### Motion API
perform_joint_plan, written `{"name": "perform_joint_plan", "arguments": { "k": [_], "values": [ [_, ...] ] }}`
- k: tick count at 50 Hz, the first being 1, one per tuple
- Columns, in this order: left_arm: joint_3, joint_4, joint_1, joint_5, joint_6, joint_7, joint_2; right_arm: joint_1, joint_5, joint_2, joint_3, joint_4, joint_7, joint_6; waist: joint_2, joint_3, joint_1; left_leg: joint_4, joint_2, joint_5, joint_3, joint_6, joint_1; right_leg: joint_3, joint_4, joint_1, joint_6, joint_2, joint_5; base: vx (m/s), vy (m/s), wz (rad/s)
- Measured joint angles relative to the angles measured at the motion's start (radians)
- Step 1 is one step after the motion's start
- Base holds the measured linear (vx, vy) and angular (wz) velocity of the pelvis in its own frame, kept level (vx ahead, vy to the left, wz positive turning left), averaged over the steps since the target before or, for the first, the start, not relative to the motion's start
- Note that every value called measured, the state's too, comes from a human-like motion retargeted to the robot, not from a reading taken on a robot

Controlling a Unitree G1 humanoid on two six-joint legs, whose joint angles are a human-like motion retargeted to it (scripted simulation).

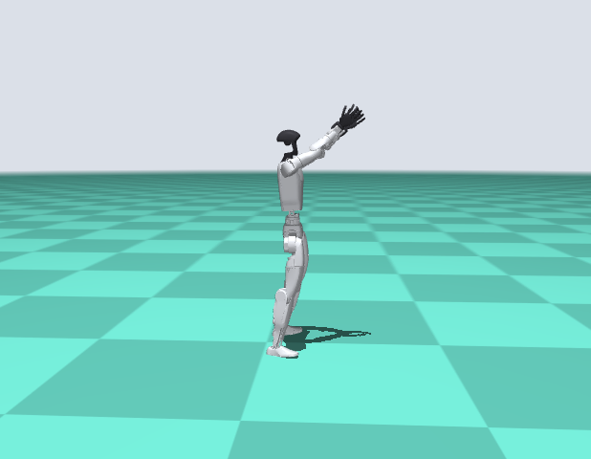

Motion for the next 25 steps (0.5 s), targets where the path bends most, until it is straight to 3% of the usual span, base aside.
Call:
{"name": "perform_joint_plan", "arguments": {
  "k": [10, 15, 20, 25],
  "values": [
    [0.204, 0.055, 0.567, 0.124, 0.048, -0.048, -0.165, 0.585, -0.083, 0.184, -0.191, 0.016, 0.03, 0.007, -0.008, 0.038, 0.002, 0.007, -0.006, -0.007, -0.011, 0.019, 0.023, -0.007, 0.018, 0.024, -0.002, -0.009, -0.007, 0.0, 0.0, 0.0],
    [0.286, 0.073, 0.886, 0.196, 0.064, -0.077, -0.284, 0.902, -0.117, 0.251, -0.241, 0.065, 0.071, 0.027, -0.018, 0.143, -0.002, 0.008, -0.007, -0.004, -0.024, 0.025, 0.012, -0.017, 0.024, 0.02, -0.014, -0.01, -0.004, 0.0, 0.0, 0.0],
    [0.414, 0.105, 1.183, 0.282, 0.061, -0.11, -0.376, 1.18, -0.213, 0.339, -0.293, 0.125, 0.101, 0.018, -0.025, 0.206, -0.029, 0.0, -0.008, 0.002, -0.027, 0.025, -0.013, -0.014, 0.031, -0.011, -0.028, -0.01, -0.003, 0.0, 0.0, 0.0],
    [0.432, 0.164, 1.34, 0.321, 0.058, -0.11, -0.427, 1.377, -0.229, 0.385, -0.3, 0.135, 0.143, -0.01, -0.017, 0.25, -0.024, -0.008, -0.012, 0.009, -0.017, 0.031, -0.031, 0.002, 0.043, -0.049, -0.029, -0.013, -0.002, 0.0, 0.0, 0.0]
  ]
}}
